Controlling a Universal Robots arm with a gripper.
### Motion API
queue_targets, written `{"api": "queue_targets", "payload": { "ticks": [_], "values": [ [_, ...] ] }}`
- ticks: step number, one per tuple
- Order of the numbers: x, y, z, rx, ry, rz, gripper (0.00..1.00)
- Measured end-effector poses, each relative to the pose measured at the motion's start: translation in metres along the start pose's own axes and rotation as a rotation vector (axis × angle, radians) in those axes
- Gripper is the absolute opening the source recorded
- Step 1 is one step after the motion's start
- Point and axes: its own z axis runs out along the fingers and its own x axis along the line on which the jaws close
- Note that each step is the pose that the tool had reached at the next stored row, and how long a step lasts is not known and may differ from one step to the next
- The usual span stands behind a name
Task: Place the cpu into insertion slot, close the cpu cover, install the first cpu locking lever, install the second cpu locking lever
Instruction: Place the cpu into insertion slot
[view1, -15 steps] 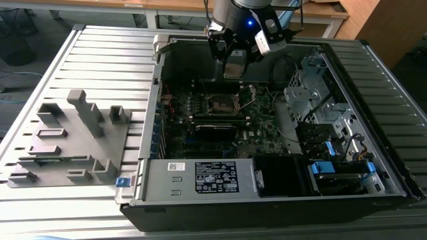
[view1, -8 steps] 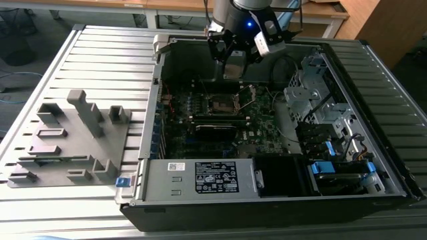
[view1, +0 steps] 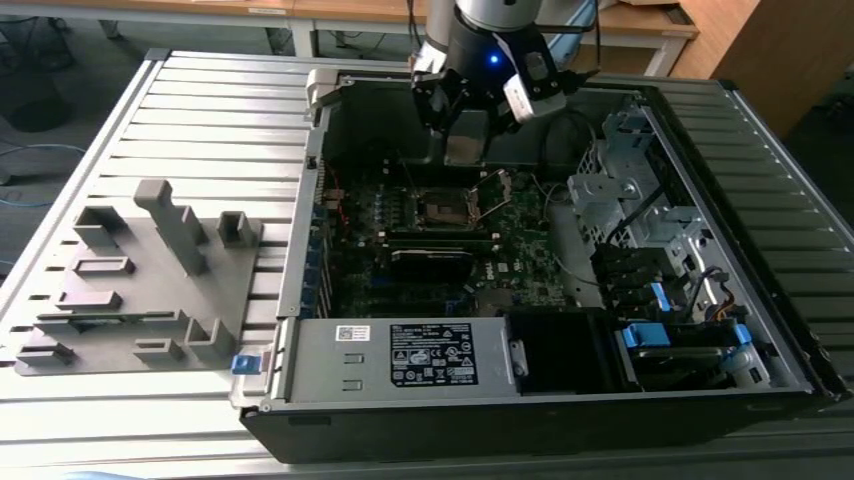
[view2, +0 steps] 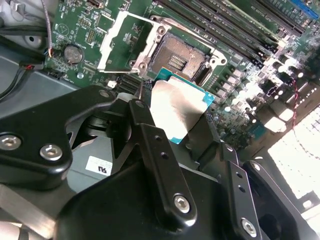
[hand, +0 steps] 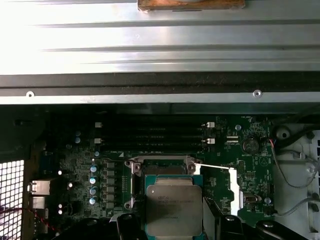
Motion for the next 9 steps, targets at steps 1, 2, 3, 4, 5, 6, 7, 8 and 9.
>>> {"api": "queue_targets", "payload": {
  "ticks": [1, 2, 3, 4, 5, 6, 7, 8, 9],
  "values": [
    [0.0003, -0.0007, 0.0012, -0.0001, -0.0008, -0.001, 0.54],
    [0.0005, -0.0014, 0.0022, -0.0001, -0.0016, -0.002, 0.54],
    [0.0008, -0.0019, 0.0032, -0.0001, -0.0025, -0.003, 0.54],
    [0.0009, -0.0023, 0.0041, -0.0001, -0.0029, -0.003, 0.54],
    [0.0010, -0.0028, 0.0048, -0.0001, -0.0032, -0.004, 0.54],
    [0.0011, -0.0032, 0.0057, 0.0000, -0.0035, -0.004, 0.54],
    [0.0013, -0.0034, 0.0066, -0.0001, -0.0039, -0.005, 0.54],
    [0.0016, -0.0037, 0.0075, -0.0001, -0.0043, -0.005, 0.54],
    [0.0020, -0.0040, 0.0083, -0.0001, -0.0048, -0.006, 0.54]
  ]
}}
